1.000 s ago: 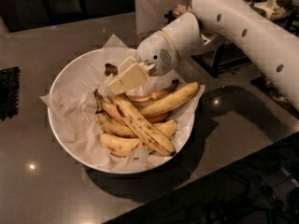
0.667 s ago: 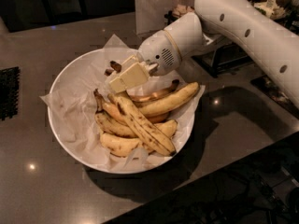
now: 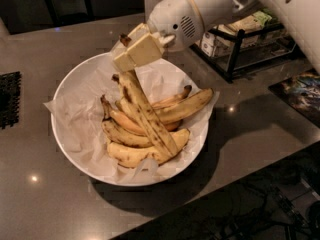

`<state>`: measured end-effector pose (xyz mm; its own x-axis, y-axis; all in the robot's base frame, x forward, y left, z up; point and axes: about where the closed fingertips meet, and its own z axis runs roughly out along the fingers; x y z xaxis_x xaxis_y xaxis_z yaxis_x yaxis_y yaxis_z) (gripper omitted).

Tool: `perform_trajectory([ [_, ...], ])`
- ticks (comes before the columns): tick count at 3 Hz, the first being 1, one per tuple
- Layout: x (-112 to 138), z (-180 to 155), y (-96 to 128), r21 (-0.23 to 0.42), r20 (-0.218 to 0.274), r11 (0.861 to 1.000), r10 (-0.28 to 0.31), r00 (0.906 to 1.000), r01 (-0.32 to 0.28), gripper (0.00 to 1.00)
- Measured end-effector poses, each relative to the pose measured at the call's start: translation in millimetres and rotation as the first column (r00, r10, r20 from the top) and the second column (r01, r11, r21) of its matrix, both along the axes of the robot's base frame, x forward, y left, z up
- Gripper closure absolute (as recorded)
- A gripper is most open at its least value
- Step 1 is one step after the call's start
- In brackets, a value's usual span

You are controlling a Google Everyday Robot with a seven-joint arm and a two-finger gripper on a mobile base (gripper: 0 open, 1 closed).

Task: Pick banana from white bowl

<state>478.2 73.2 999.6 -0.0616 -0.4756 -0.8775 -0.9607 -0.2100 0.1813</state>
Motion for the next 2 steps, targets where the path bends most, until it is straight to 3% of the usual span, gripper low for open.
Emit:
perform_trajectory([
  [1,-19,59,8,0.003,0.117,0.997,0.083,0.9896,-0.084,1.00],
  [2,-40,101,9,0.035,0.207,0.989,0.137,0.9687,-0.147,1.00],
])
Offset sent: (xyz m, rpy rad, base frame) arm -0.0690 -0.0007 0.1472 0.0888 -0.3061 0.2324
